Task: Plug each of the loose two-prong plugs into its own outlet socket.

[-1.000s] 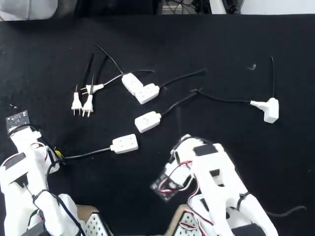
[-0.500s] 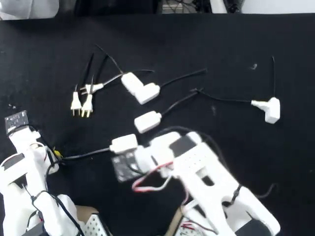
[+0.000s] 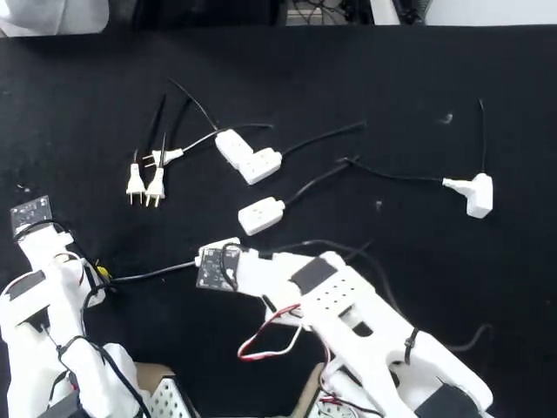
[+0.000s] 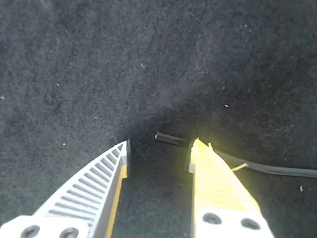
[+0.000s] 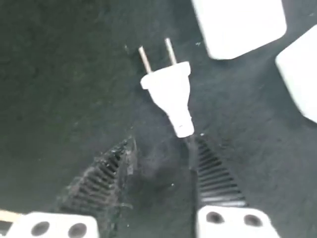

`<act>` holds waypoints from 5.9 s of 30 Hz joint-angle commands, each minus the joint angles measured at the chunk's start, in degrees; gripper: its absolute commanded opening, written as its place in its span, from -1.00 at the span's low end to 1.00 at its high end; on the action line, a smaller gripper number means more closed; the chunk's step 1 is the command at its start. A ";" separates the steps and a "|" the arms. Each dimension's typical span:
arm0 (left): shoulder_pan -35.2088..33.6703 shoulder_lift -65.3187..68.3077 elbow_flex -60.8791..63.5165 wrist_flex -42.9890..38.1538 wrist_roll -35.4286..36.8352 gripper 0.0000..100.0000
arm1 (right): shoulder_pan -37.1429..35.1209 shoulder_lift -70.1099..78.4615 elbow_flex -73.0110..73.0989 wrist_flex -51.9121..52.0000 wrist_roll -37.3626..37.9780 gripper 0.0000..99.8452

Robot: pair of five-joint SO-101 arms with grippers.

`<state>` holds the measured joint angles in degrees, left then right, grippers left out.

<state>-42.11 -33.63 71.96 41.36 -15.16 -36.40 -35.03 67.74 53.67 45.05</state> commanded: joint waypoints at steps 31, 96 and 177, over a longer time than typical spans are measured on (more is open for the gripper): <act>-1.63 -0.09 0.66 -1.32 0.26 -0.60 | 3.60 21.93 -21.14 5.27 10.37 -0.98; -1.63 -0.09 0.66 -1.41 0.26 -0.60 | -4.84 6.37 -0.31 0.26 -2.02 -0.64; 36.53 0.44 -39.08 45.36 0.62 -0.60 | -1.67 -2.15 -9.89 2.29 -22.59 -0.98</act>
<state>-6.33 -32.66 35.47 86.73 -14.81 -39.03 -37.23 57.98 56.84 22.73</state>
